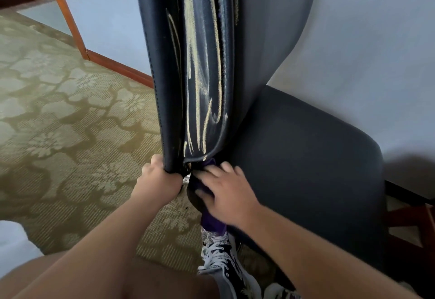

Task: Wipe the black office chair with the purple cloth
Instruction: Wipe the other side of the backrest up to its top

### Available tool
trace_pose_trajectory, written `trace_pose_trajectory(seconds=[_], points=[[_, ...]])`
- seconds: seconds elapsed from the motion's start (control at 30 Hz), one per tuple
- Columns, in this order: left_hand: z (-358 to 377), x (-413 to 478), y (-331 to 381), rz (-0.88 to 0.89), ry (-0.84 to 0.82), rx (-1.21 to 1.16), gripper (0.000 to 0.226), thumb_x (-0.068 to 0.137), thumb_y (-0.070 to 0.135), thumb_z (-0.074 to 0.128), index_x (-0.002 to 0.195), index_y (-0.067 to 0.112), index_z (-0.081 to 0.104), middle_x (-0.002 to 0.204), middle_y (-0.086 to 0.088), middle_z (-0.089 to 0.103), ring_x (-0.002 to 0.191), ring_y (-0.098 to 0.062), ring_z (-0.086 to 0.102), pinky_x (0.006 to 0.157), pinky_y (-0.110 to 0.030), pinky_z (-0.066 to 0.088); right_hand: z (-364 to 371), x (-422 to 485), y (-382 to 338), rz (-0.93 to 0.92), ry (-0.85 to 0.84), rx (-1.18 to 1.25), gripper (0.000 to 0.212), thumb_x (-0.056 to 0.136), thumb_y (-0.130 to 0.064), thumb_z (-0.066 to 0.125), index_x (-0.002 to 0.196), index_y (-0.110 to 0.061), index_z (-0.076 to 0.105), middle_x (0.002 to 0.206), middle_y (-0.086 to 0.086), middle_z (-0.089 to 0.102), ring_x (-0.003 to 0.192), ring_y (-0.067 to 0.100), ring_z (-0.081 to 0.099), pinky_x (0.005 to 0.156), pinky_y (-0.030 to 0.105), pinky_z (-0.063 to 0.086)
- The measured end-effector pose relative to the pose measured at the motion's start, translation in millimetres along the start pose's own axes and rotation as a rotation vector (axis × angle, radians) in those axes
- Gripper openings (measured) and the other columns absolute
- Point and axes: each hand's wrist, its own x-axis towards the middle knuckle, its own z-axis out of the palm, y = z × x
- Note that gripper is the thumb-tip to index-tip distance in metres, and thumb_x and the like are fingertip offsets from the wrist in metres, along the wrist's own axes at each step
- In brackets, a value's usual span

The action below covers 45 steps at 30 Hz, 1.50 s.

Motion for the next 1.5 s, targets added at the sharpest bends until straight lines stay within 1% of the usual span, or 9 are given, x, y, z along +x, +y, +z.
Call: trace_pose_trajectory(seconds=[0.13,0.27,0.33,0.53,0.67,0.87,1.1,1.23,1.5], points=[[-0.3,-4.3,-1.8,0.019,-0.03,0.014,0.049,0.077,0.038,0.055,0.124,0.03,0.045,0.124,-0.002,0.045,0.112,-0.034,0.044,0.093,-0.049,0.044,-15.5,39.5,51.6,0.225,0.017,-0.034,0.023,0.094,-0.031,0.054,0.113,-0.026,0.066,0.115,-0.002,0.065,0.107,0.035,0.051,0.085,0.045,0.039],[3.8,-12.8,-6.4,0.008,-0.039,-0.004,0.046,0.083,0.039,0.062,0.124,0.028,0.042,0.121,-0.002,0.043,0.109,-0.034,0.048,0.099,-0.054,0.047,-23.8,63.6,62.8,0.518,-0.096,0.007,0.04,0.099,-0.03,0.041,0.137,-0.026,0.054,0.143,-0.003,0.05,0.138,0.031,0.032,0.108,0.047,0.026],[5.4,-17.5,-6.9,0.023,-0.047,0.01,0.046,0.085,0.043,0.058,0.126,0.028,0.042,0.124,-0.002,0.042,0.115,-0.035,0.047,0.1,-0.053,0.045,-22.2,59.5,38.0,0.481,-0.114,-0.014,0.044,0.097,-0.027,0.043,0.14,-0.025,0.051,0.143,0.0,0.051,0.137,0.03,0.034,0.111,0.045,0.025],[7.6,-29.5,-9.2,0.036,-0.07,0.051,0.05,0.078,0.05,0.051,0.122,0.026,0.042,0.12,-0.003,0.04,0.104,-0.035,0.048,0.094,-0.053,0.05,-9.9,0.1,-17.5,0.272,-0.081,0.053,0.028,0.088,-0.031,0.049,0.108,-0.026,0.068,0.109,-0.009,0.066,0.122,0.024,0.043,0.1,0.046,0.029],[15.7,-40.8,-14.9,0.066,-0.059,0.085,0.048,0.081,0.038,0.051,0.127,0.026,0.045,0.118,-0.004,0.042,0.098,-0.03,0.043,0.083,-0.044,0.041,-3.2,-39.7,-36.1,0.202,-0.075,-0.033,0.038,0.089,-0.05,0.05,0.12,-0.031,0.062,0.12,-0.013,0.063,0.122,0.024,0.046,0.091,0.05,0.037],[24.8,-62.9,-18.7,0.087,-0.049,0.102,0.04,0.088,0.039,0.055,0.122,0.02,0.045,0.114,-0.004,0.04,0.093,-0.026,0.044,0.077,-0.039,0.038,2.4,-106.2,-36.5,0.106,-0.009,-0.07,0.062,0.074,-0.021,0.072,0.13,-0.041,0.053,0.123,-0.018,0.059,0.118,0.023,0.051,0.078,0.044,0.041],[31.4,-66.8,-22.2,0.1,-0.073,0.172,0.046,0.083,0.037,0.052,0.125,0.021,0.047,0.119,-0.007,0.039,0.087,-0.026,0.044,0.069,-0.037,0.04,8.8,-183.9,-17.8,0.46,0.084,-0.131,0.054,0.091,-0.029,0.048,0.145,-0.035,0.047,0.137,-0.01,0.057,0.128,0.027,0.048,0.094,0.049,0.041],[38.3,-68.3,-27.1,0.147,-0.072,0.202,0.043,0.081,0.034,0.053,0.122,0.021,0.048,0.116,-0.006,0.04,0.075,-0.015,0.041,0.056,-0.027,0.034,10.3,-172.5,-46.8,0.842,0.151,0.047,0.056,0.094,-0.028,0.06,0.148,-0.035,0.045,0.146,-0.009,0.05,0.138,0.026,0.037,0.101,0.053,0.035],[37.6,-38.6,-46.1,0.155,-0.09,0.22,0.047,0.055,0.043,0.062,0.095,0.018,0.062,0.095,-0.009,0.061,0.065,-0.023,0.069,0.04,-0.025,0.05,3.6,-123.7,-71.2,0.477,0.019,0.047,0.074,0.086,-0.008,0.065,0.15,-0.032,0.038,0.151,-0.008,0.043,0.15,0.028,0.019,0.107,0.06,0.027]])
